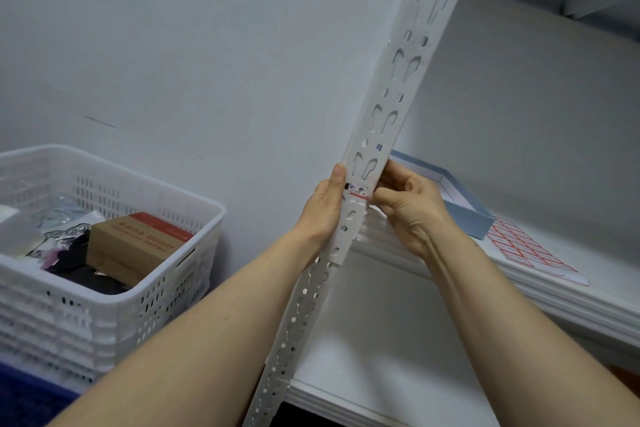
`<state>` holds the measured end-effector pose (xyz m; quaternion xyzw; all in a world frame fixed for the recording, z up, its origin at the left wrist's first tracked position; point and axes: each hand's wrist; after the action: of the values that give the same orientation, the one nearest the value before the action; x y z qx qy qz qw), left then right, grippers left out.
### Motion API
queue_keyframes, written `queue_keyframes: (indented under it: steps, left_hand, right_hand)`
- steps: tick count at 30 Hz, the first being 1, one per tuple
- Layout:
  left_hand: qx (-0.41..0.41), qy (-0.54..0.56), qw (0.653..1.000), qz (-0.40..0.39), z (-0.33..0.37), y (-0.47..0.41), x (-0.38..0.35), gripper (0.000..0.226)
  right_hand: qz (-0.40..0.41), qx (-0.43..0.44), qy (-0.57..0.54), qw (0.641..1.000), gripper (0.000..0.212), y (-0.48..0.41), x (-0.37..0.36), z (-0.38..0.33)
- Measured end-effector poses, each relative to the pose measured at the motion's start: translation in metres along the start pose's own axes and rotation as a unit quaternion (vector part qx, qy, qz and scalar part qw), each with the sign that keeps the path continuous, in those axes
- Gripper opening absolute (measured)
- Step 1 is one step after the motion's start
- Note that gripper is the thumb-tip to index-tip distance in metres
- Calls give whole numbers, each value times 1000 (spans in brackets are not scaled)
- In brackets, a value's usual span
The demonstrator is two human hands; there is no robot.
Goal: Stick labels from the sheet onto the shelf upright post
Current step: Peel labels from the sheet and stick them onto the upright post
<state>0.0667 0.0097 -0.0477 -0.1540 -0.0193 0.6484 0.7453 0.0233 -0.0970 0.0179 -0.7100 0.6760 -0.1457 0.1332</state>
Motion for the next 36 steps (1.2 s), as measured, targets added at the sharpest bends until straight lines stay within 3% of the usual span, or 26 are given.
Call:
queue_keyframes:
  steps: [4,9,13,23,32,36]
  left_hand:
    - [8,0,1000,4,-2,-2,0,90]
    - [16,-1,1000,8,-4,-3,0,93]
    - [-9,7,1000,-14,0,0,0,72]
    - [-22,15,999,-26,2,2,0,56]
    - [6,1,1000,0,0,1,-1,85]
    - [2,2,1000,-3,3,3,-1,78]
  right_hand:
    - [25,-4,-21,999,44,0,-1,1]
    - [83,22,29,996,41,-4,-9,8]
    - [117,43,71,990,37,-7,-13,13]
    - [106,58,96,988,36,-4,-12,14]
    - [142,80,114,980,32,-7,-19,18]
    - [140,87,132,977,31,-7,-18,18]
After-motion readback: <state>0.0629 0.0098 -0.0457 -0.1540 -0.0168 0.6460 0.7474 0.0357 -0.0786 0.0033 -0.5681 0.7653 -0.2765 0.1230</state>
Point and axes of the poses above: each hand's wrist, its own y-axis away from the middle knuckle, its own x-axis out of the back of the hand, z = x × y, and after that the axes turned 4 degrees about x, right-handed
